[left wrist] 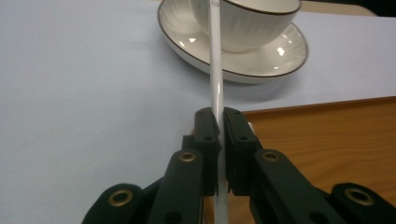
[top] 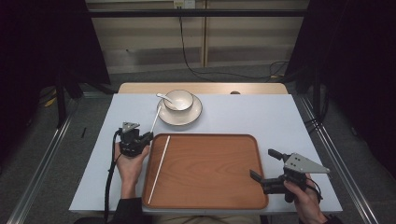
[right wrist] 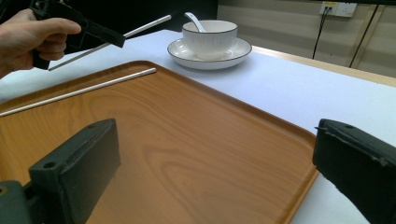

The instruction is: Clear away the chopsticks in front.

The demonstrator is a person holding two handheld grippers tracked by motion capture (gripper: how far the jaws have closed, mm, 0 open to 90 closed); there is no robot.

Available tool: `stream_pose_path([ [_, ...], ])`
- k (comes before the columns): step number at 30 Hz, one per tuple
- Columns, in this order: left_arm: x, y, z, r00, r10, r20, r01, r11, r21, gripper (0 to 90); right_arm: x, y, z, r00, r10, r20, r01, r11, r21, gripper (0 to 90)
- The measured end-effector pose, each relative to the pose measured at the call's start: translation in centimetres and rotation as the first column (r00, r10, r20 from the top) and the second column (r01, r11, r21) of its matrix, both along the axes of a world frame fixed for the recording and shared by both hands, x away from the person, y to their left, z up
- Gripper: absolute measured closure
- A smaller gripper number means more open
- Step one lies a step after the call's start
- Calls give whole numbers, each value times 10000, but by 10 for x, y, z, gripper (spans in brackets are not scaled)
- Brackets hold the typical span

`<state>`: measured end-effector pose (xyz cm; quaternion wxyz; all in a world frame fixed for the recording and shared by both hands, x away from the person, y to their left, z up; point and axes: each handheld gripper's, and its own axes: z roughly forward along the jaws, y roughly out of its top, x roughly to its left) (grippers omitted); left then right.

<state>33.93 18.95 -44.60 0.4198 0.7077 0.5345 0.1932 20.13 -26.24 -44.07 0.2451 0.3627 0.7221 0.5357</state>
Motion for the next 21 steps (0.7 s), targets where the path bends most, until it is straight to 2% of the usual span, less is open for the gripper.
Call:
stream_pose_path([
  [4, -8, -2, 1, 9995, -318, -29, 317, 9995, -80, 856, 0, 0, 0, 10000, -19, -5, 19, 10000, 3, 4],
  [13, -22, -10, 1, 9986, -527, 70, 527, 9986, -36, 856, 0, 0, 0, 10000, -47, 2, 47, 10000, 20, 4],
  [21, -30, -17, -4, 9975, -699, -122, 698, 9975, -48, 856, 0, 0, 0, 10000, -86, -1, 86, 10000, 37, 4],
])
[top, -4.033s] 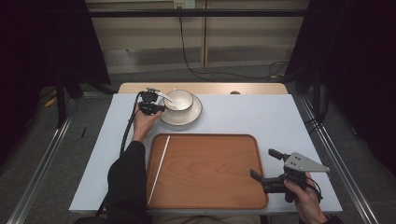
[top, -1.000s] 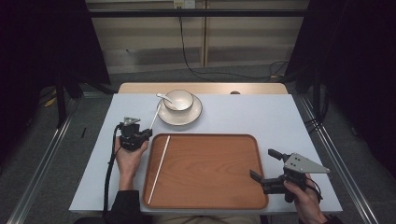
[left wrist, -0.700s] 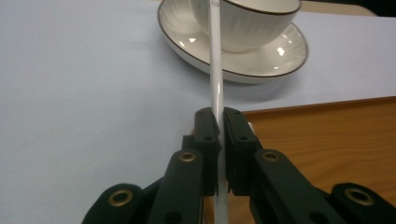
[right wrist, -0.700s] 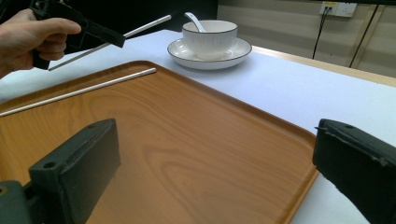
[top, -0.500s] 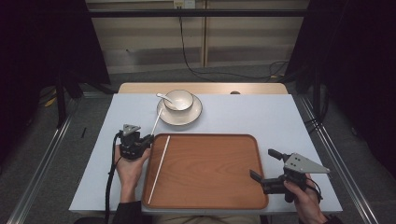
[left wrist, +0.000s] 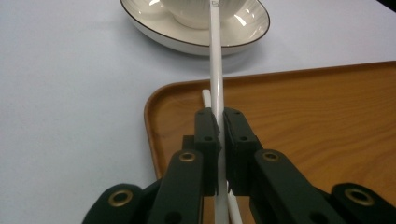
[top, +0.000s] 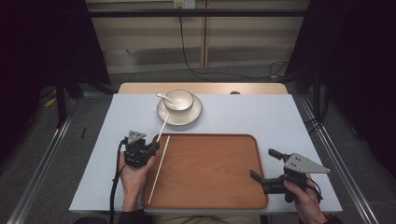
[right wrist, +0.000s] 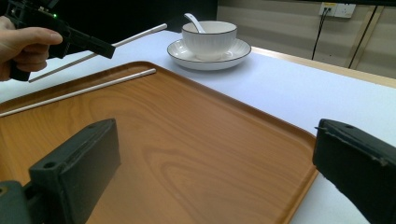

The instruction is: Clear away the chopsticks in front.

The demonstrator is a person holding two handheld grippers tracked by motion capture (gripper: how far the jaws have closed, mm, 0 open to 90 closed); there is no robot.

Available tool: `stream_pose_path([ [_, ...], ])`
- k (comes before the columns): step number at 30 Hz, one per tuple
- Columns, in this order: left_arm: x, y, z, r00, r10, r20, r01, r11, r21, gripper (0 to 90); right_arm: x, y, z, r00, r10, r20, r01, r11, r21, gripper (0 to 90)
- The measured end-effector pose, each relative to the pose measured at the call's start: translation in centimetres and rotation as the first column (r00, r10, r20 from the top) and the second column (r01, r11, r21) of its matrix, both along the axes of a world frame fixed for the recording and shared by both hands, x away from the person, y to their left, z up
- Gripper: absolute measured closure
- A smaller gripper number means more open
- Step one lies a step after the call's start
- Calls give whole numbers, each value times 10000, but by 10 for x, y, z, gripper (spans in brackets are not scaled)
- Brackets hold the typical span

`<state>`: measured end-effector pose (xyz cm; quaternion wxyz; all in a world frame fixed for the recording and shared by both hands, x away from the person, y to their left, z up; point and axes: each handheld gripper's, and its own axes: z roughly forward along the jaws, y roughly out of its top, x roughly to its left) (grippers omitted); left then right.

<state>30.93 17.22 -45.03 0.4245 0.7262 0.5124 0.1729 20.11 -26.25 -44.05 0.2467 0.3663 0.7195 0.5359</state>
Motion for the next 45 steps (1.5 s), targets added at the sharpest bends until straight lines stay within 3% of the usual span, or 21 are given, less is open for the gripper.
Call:
stream_pose_path([
  [6, -9, -4, 0, 10000, -10, -66, 10, 10000, -26, 855, 0, 0, 0, 10000, -9, -1, 9, 10000, 9, 4],
  [8, -11, -4, 0, 9999, -129, -68, 127, 9996, -242, 855, 0, 0, 0, 10000, 33, -2, -33, 10000, -18, 4],
  [16, -19, -12, -3, 9999, -20, -123, 23, 9998, 218, 855, 0, 0, 0, 10000, 31, 2, -31, 10000, -18, 4],
  [20, -23, -14, -3, 9999, 2, -134, 1, 9998, 213, 855, 0, 0, 0, 10000, 47, 26, -47, 10000, -28, 4],
  [26, -29, -19, -8, 9989, 128, -460, -108, 9990, 427, 855, 0, 1, 0, 10000, 69, 17, -69, 10000, -27, 4],
  [31, -33, -22, -15, 9974, 40, -722, -23, 9997, 232, 855, 0, 1, 0, 10000, 59, 22, -59, 10000, -32, 4],
  [35, -36, -24, -20, 9959, 96, -895, -65, 9994, 346, 855, 0, 1, 0, 10000, 49, 16, -48, 10000, -40, 4],
  [45, -35, -30, -24, 9924, 29, -1226, 38, 9985, 546, 854, 0, 0, 0, 10000, 66, 8, -66, 10000, -30, 4],
])
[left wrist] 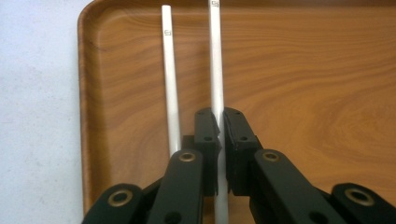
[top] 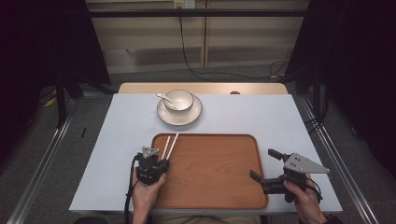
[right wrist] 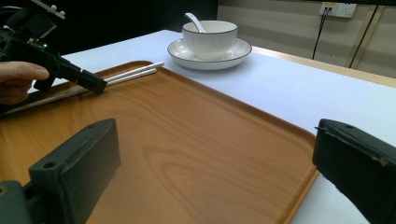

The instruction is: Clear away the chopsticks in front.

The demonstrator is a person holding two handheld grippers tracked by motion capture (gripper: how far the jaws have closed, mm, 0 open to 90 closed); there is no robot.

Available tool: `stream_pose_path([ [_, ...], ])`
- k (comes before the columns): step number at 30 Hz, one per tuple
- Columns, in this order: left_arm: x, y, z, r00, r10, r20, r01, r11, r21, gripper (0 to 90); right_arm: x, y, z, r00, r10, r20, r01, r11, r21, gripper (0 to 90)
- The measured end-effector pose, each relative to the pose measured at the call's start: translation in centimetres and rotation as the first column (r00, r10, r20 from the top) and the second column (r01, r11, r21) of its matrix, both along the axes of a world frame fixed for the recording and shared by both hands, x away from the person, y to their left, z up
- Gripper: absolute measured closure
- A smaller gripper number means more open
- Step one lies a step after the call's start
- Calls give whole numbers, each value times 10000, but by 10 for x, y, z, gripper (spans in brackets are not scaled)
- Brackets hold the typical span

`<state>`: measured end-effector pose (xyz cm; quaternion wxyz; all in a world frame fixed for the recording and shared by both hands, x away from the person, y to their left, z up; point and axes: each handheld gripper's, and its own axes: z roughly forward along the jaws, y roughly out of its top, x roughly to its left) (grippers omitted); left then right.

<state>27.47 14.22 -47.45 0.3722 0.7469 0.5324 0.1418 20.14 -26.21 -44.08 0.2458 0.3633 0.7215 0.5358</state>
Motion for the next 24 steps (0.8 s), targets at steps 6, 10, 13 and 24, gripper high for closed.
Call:
stream_pose_path([
  [6, -1, -1, -1, 10000, 15, 69, -15, 10000, 93, 850, 0, 1, 0, 10000, -28, -20, 28, 10000, 3, 4],
  [10, -1, -2, -1, 10000, 27, 94, -28, 9999, 168, 849, 0, 0, 0, 10000, -3, -21, 3, 10000, 12, 4],
  [13, -1, -2, -1, 9999, 15, 127, -17, 9999, 167, 831, 0, 1, 0, 10000, -21, -25, 21, 10000, 6, 4],
  [24, 2, 0, 2, 9991, -201, 381, 194, 9997, 174, 768, 0, 0, 0, 10000, -14, -8, 14, 10000, 1, 4],
])
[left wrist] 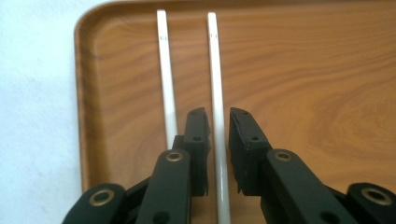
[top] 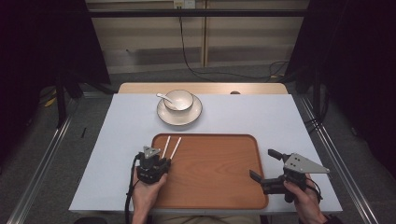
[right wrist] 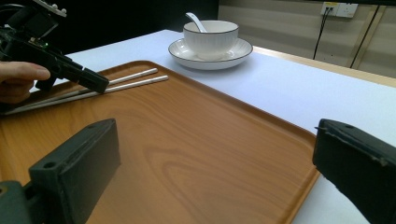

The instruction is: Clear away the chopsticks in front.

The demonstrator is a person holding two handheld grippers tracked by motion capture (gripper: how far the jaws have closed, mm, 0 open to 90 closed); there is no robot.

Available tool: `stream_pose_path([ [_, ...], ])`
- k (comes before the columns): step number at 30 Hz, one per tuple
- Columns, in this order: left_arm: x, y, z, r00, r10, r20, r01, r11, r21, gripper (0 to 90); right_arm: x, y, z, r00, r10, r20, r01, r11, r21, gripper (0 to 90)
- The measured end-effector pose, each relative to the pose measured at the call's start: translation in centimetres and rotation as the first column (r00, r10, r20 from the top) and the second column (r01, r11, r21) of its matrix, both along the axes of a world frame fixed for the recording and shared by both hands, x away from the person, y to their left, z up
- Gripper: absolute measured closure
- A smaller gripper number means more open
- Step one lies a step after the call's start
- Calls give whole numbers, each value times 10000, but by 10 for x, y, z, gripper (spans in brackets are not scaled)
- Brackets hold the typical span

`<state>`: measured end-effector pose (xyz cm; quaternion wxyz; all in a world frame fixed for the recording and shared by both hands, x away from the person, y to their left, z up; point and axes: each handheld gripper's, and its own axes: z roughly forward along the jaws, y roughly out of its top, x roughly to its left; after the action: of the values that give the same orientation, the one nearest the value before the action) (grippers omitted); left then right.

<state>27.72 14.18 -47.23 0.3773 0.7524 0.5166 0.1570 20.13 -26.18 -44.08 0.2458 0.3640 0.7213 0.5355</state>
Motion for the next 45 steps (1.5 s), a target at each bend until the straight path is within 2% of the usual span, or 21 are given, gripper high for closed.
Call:
stream_pose_path([
  [2, 4, 0, 3, 9999, -123, 102, 122, 9999, 48, 721, 0, 0, 0, 10000, 56, -30, -56, 10000, 8, 4],
  [3, 6, -1, 4, 9994, -193, 283, 198, 9997, -146, 735, 0, 0, 0, 10000, 18, -43, -18, 10000, -2, 4],
  [4, 8, -1, 6, 9986, -373, 377, 378, 9992, -149, 735, 0, 0, 0, 10000, 18, -43, -18, 10000, -2, 4],
  [6, 15, -2, 9, 9965, -753, 358, 754, 9971, -32, 833, 0, 0, 0, 10000, 39, -54, -39, 10000, 7, 4],
  [8, 23, -7, 9, 9924, -1182, 346, 1182, 9930, 7, 846, 0, 0, 0, 10000, 45, -57, -45, 10000, 3, 4],
  [9, 27, -9, 8, 9871, -1582, 246, 1586, 9873, -134, 848, 0, 0, 0, 10000, 48, -72, -48, 10000, 7, 4],
  [11, 32, -16, 5, 9877, -1551, 179, 1549, 9879, 107, 884, 0, 0, 0, 9999, 61, -92, -61, 10000, 10, 4],
  [12, 34, -17, 4, 9836, -1797, 120, 1797, 9837, 19, 893, 0, 0, 0, 9999, 73, -91, -73, 10000, 13, 4],
  [14, 40, -21, 0, 9855, -1681, -233, 1691, 9844, 490, 900, 0, 0, 0, 10000, 11, -78, -11, 10000, 23, 4],
  [16, 44, -20, -2, 9867, -1594, -330, 1605, 9864, 343, 900, 0, 0, 0, 10000, 59, -33, -59, 10000, 8, 4],
  [18, 46, -17, -1, 9916, -1229, -412, 1247, 9911, 461, 900, 0, 0, 0, 10000, 67, -40, -67, 10000, 15, 4],
  [19, 46, -15, -1, 9935, -1053, -427, 1068, 9937, 350, 900, 0, 0, 0, 10000, 43, -45, -43, 10000, 28, 4],
  [20, 47, -12, -1, 9932, -1073, -461, 1095, 9929, 464, 900, 0, 0, 0, 10000, 43, -45, -43, 10000, 28, 4],
  [22, 48, -10, -1, 9958, -799, -451, 819, 9956, 457, 900, 0, 0, 0, 10000, 51, -32, -51, 10000, 11, 4],
  [26, 49, -7, -1, 9962, -740, -456, 764, 9956, 546, 900, 0, 0, 0, 10000, 42, -34, -42, 10000, 10, 4],
  [31, 50, -4, -1, 9967, -632, -516, 655, 9969, 437, 900, 0, 0, 0, 10000, 40, -16, -40, 10000, 4, 4],
  [33, 49, -5, -1, 9980, -451, -454, 472, 9978, 458, 900, 0, 0, 0, 10000, 44, -21, -44, 10000, 6, 4],
  [34, 50, -4, -1, 9977, -469, -495, 489, 9979, 415, 900, 0, 0, 0, 10000, 44, -21, -44, 10000, 6, 4],
  [35, 50, -2, 0, 9971, -552, -530, 583, 9966, 586, 900, 0, 0, 0, 10000, 37, -29, -37, 10000, 9, 4],
  [36, 49, -1, -1, 9978, -428, -497, 456, 9974, 563, 900, 0, 0, 0, 10000, 68, -40, -68, 10000, 16, 4],
  [45, 50, 2, 0, 9972, -511, -549, 544, 9966, 618, 900, 0, 0, 0, 10000, 39, -27, -39, 10000, 8, 4],
])
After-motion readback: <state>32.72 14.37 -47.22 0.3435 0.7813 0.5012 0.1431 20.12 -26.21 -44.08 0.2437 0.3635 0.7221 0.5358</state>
